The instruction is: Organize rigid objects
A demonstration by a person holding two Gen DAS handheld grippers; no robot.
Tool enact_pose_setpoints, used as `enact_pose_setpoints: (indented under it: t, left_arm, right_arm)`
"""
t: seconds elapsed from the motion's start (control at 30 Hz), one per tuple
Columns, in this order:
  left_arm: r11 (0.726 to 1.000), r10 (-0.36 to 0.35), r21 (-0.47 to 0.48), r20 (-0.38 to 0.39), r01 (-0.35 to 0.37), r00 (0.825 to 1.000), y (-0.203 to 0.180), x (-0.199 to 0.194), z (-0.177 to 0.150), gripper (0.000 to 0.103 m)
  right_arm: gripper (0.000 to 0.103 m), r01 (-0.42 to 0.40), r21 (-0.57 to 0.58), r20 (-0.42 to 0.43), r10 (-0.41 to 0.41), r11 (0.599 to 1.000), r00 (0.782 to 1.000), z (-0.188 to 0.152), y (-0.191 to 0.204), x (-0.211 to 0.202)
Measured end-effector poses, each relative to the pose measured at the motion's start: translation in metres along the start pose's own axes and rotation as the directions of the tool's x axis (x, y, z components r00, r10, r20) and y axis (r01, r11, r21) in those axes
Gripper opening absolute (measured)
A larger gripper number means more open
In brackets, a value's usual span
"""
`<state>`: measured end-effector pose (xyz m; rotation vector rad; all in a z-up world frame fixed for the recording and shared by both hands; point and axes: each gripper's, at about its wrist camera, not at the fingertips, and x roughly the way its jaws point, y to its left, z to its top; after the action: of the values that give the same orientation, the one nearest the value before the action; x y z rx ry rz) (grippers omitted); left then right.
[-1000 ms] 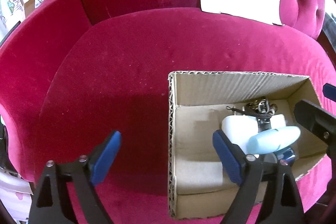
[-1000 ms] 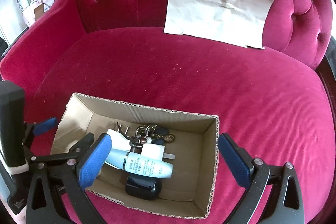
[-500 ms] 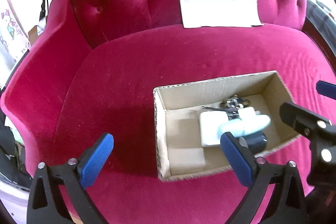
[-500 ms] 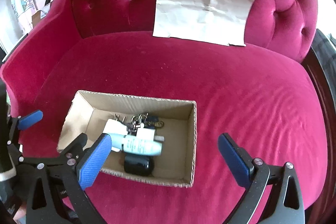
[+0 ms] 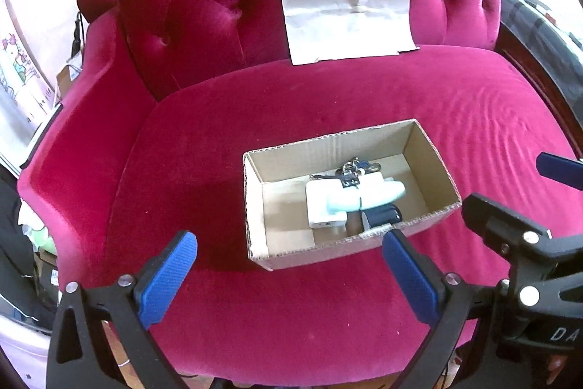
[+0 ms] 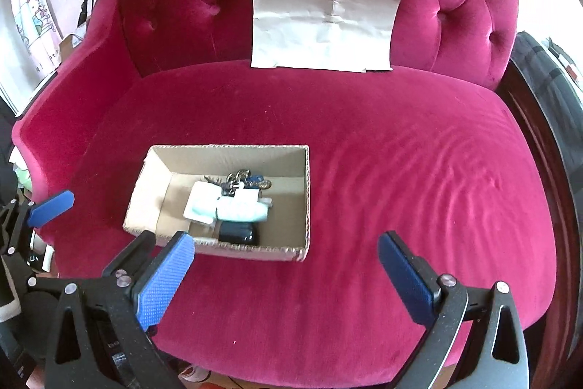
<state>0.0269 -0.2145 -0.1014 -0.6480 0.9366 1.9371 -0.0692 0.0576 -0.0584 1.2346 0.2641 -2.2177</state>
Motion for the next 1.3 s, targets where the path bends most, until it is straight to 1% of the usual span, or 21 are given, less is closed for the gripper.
enact_pose_setpoints:
  t: [0.17, 0.27, 0.43, 0.6, 0.73, 1.3]
  left_arm:
    - [0.999, -0.033, -0.010, 0.008, 0.033, 0.999, 0.000, -0.017, -0.015, 0.103]
    - [0.999, -0.028, -0.023, 0.019, 0.029, 0.999, 0.001, -0.023, -0.021, 0.103]
    - [0.999, -0.027, -0.037, 0.028, 0.028, 0.999, -0.004, -0.018, -0.027, 0.103]
    - [0.998, -0.043, -0.037, 0.030, 0.044, 0.999, -0.008, -0.018, -0.026, 0.103]
    - [0.999, -0.039, -0.035, 0.038, 0.040, 0.999, -0.010, -0.019, -0.025, 0.103]
    - [0.998, -0.058, -0.027, 0.042, 0.059, 0.997, -0.016, -0.020, -0.024, 0.103]
  right_arm:
    - [0.103, 0.007, -0.035, 0.019, -0.006, 0.999, 1.000, -0.011, 0.004, -0.015]
    - [0.103, 0.013, -0.042, 0.038, -0.011, 0.999, 0.999, -0.020, 0.004, -0.022]
    - [0.103, -0.008, -0.029, 0.049, 0.009, 1.000, 0.999, -0.029, 0.000, -0.023]
    - [0.103, -0.016, -0.027, 0.049, 0.017, 1.000, 0.999, -0.032, -0.003, -0.020]
    - [0.103, -0.012, -0.024, 0.064, 0.014, 1.000, 0.998, -0.032, -0.005, -0.022]
    - [0.103, -0.019, -0.030, 0.067, 0.021, 0.999, 0.998, -0.032, -0.002, -0.023]
